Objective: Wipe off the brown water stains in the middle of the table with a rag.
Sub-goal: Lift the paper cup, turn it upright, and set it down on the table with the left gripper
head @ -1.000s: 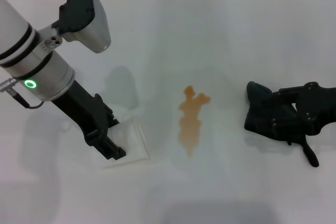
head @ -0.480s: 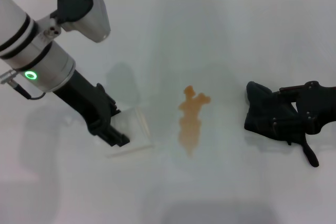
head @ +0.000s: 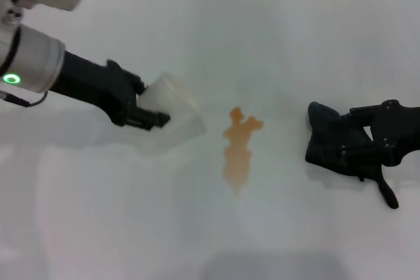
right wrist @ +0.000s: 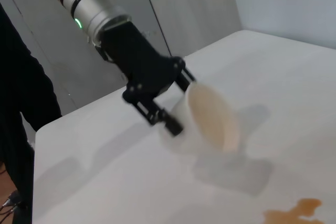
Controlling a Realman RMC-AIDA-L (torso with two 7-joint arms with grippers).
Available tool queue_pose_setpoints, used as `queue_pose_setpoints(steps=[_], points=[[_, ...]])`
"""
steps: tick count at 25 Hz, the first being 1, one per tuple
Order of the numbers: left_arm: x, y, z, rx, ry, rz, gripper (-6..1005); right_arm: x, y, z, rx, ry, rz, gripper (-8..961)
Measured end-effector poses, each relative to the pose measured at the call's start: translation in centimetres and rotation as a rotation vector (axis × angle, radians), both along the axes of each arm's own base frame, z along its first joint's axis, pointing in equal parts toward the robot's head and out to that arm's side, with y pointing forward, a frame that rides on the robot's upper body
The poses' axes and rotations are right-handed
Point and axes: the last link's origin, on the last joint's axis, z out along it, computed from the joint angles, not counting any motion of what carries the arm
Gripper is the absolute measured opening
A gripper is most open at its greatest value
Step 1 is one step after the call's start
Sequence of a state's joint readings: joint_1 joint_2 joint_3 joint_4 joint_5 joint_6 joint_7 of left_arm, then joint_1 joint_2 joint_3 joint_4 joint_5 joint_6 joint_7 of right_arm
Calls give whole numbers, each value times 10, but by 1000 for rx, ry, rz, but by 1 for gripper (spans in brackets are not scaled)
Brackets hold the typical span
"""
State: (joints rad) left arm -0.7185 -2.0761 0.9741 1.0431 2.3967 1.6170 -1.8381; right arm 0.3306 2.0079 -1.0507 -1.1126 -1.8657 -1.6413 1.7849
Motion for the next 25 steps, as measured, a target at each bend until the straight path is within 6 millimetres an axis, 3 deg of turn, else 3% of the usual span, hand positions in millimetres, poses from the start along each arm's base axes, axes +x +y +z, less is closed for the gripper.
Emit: queue_pose_setpoints(steps=[16,25], points=[[-29,-6,20,308,-300,-13,555,-3,2,-1,6,27,-4,633],[-55,-13,2,401,-391,-88,555,2,2,-5,10,19,-4,634]])
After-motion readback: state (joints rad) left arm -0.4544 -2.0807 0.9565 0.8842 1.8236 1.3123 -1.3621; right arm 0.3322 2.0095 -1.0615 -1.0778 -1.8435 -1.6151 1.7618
